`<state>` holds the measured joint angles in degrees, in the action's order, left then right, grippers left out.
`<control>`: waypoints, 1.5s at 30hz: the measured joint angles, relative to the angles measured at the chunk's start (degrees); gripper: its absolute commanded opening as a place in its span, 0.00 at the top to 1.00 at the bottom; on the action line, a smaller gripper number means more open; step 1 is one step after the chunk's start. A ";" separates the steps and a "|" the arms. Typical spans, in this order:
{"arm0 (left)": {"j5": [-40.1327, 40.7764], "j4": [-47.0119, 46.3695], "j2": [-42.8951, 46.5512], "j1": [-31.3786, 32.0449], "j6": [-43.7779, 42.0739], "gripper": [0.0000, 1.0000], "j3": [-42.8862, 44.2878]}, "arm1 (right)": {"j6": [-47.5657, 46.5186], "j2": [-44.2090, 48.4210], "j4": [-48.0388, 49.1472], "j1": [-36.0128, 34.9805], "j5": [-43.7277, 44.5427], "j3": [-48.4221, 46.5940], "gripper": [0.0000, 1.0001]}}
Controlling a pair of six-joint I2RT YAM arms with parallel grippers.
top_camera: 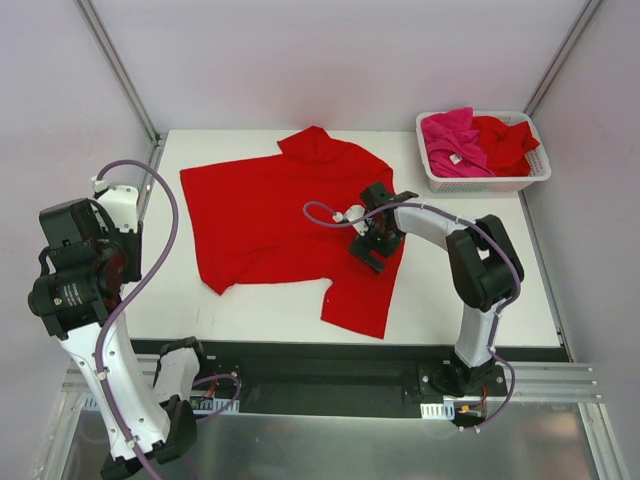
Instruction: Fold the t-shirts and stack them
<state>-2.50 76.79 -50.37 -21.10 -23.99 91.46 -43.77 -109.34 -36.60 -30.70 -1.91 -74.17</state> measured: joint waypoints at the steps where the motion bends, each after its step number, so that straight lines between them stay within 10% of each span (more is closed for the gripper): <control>1: -0.02 0.00 0.15 -0.02 0.00 0.68 0.02 | -0.37 0.42 -0.42 0.00 0.09 0.61 0.01; 20: -1.53 0.11 1.51 -0.02 0.11 0.68 0.00 | -6.80 1.07 -14.73 -0.79 5.84 2.56 0.04; 30: -7.39 0.17 -7.69 0.42 0.61 0.69 2.75 | -8.44 7.15 -24.55 -0.72 5.64 -16.44 0.04; 45: -6.16 -15.13 -29.53 19.10 0.22 0.71 -7.96 | -14.88 15.89 -26.25 5.29 7.28 -30.21 0.04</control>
<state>-8.67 61.67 -79.90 -2.00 -23.77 83.50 -58.65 -93.45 -62.85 -25.41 5.37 -104.38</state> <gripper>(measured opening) 0.295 0.965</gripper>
